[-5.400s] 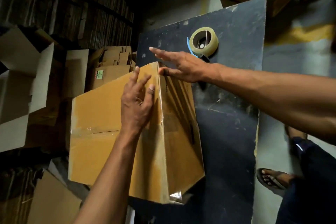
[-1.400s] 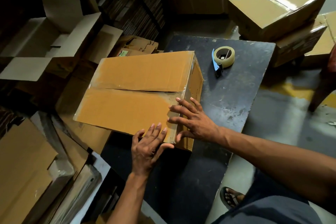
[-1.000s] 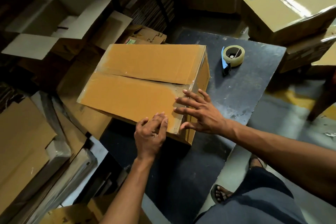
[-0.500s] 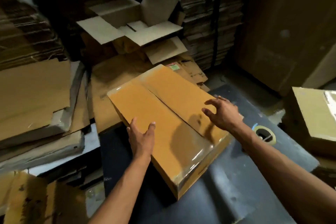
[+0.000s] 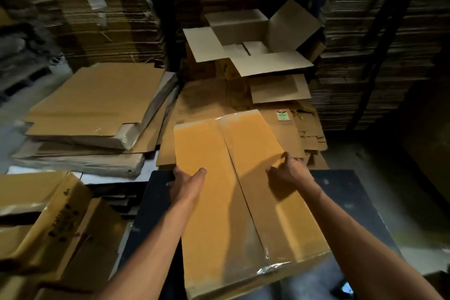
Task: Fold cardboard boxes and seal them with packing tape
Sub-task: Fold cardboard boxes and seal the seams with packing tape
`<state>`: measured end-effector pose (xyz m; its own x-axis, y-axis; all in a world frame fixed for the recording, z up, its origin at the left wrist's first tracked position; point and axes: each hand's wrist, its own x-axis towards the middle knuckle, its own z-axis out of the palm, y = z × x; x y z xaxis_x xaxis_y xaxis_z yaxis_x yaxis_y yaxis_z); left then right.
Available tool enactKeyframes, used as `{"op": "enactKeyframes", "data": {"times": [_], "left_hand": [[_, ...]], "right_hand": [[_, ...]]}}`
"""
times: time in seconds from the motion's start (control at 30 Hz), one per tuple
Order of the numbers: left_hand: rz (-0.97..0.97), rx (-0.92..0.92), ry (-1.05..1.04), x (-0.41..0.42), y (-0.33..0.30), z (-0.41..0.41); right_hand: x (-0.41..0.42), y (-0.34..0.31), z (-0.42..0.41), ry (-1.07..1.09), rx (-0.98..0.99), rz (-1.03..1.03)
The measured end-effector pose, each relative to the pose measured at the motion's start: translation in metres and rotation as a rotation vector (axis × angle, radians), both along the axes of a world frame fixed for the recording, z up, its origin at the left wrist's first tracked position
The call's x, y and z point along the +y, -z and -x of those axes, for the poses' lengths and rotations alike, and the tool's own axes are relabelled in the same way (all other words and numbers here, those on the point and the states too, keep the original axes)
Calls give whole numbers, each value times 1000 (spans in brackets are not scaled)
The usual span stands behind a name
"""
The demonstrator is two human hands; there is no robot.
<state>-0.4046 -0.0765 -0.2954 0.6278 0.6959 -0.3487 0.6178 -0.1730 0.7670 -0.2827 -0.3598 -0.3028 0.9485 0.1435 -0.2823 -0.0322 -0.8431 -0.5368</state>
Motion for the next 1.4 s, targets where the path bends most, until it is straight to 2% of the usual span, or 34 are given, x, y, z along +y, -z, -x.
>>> {"op": "enactKeyframes", "data": {"times": [0.13, 0.23, 0.3, 0.5, 0.63, 0.77, 1.0, 1.23, 1.4], "left_hand": [[22, -34, -34, -15, -6, 7], [-141, 2, -2, -25, -19, 12], [-236, -26, 60, -30, -39, 13], [-353, -195, 270, -37, -111, 20], [-379, -215, 422, -69, -141, 26], [-346, -361, 634, -141, -164, 23], [-75, -587, 952, -297, -168, 49], [27, -611, 1219, -460, -172, 86], [162, -545, 1403, -604, -157, 121]], "right_hand": [[5, 0, 18, 114, 10, -71], [-3, -14, 29, 131, -22, -129], [-15, -30, 39, 133, -59, -173], [-51, -89, 81, 205, -183, -199], [-92, -127, 143, 387, -296, -290], [-161, -162, 220, 626, -513, -236], [-281, -195, 332, 931, -628, -90], [-404, -195, 430, 1148, -651, -45], [-531, -177, 484, 1262, -607, 58]]}}
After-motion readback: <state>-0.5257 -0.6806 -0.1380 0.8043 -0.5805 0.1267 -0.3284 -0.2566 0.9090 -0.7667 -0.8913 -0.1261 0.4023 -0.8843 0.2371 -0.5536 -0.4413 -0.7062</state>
